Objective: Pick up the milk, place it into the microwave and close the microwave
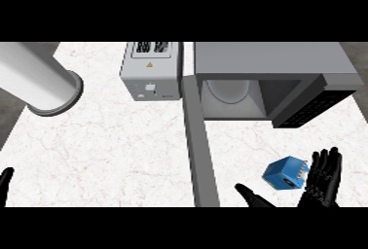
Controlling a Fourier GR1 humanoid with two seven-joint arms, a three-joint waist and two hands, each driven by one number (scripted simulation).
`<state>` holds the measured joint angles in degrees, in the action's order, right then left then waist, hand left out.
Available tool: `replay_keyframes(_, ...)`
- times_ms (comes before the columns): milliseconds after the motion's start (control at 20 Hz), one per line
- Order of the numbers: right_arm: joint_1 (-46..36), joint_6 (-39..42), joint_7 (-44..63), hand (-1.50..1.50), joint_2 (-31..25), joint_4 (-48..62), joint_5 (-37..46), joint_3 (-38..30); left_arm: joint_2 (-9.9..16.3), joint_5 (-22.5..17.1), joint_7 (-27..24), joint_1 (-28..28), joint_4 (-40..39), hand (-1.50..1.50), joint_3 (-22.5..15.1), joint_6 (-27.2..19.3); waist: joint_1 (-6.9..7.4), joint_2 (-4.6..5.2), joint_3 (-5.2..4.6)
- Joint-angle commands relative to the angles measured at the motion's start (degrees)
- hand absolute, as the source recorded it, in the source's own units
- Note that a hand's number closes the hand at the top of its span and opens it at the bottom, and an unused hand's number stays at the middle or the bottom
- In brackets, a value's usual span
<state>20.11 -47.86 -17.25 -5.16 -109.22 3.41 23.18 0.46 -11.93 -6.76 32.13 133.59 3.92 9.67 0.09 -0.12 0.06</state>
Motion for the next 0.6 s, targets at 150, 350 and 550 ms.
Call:
replay_keyframes(150,6.58,6.81,-10.98,-1.5,-0.35,3.83,-10.33,-5.42,0.28,-2.35,0.02,-1.24,-1.49,-1.5,2.48,1.51,-0.19,0.0,-0.04)
replay_keyframes(350,5.14,11.3,-20.63,-1.5,2.31,12.9,-13.63,-8.18,-0.44,-0.29,-0.2,3.93,2.97,-1.5,-0.93,0.67,0.14,-0.02,-0.02)
replay_keyframes(550,-0.75,13.5,-19.49,-1.5,0.65,18.98,-13.71,-11.65,-0.43,2.43,-3.78,5.09,1.45,-1.5,-5.57,-0.19,0.38,0.03,-0.04)
